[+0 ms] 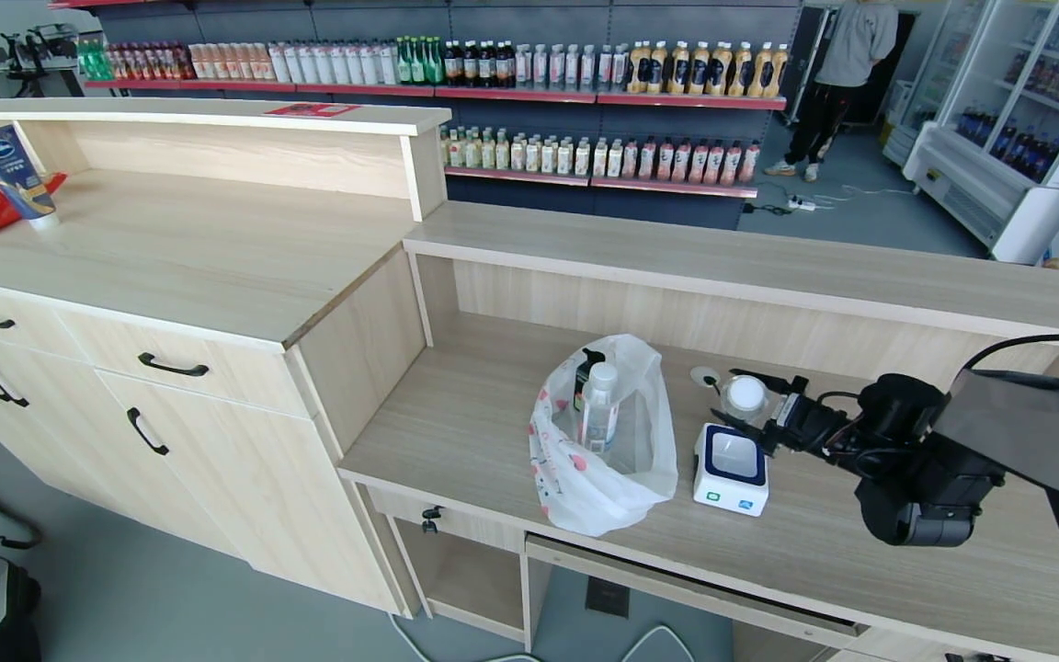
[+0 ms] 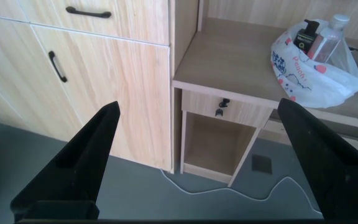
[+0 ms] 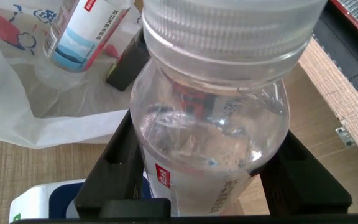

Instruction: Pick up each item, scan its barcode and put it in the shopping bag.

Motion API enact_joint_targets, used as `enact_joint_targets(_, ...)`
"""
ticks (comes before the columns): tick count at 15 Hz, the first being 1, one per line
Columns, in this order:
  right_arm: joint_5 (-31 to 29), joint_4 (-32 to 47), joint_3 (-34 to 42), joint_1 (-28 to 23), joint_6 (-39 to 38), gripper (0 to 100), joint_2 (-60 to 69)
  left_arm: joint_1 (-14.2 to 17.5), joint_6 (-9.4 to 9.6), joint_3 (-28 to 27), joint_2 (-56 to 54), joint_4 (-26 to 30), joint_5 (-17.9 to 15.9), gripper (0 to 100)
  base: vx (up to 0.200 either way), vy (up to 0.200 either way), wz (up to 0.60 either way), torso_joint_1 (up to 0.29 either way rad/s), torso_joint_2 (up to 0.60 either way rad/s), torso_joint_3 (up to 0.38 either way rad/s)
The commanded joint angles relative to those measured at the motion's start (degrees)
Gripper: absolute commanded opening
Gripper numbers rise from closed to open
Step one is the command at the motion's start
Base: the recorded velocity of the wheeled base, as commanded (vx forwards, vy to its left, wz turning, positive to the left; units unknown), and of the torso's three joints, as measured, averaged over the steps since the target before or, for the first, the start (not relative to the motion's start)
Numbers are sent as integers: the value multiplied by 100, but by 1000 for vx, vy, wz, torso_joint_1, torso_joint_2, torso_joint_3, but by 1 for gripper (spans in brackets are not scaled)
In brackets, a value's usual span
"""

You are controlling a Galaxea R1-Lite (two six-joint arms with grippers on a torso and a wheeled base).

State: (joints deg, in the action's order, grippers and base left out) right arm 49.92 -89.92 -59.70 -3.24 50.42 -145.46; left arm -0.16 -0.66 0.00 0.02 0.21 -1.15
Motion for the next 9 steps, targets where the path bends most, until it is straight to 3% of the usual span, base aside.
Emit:
enact_joint_targets(1,0,-8,-51,-1,-6,0,-53,-2,-4,0,6,-3,0,100,0,0,0,0,0,0)
enact_joint_targets(9,9,-8,-306,34,-252,0,-193,-2,-4,0,6,-3,0,100,0,0,0,0,0,0)
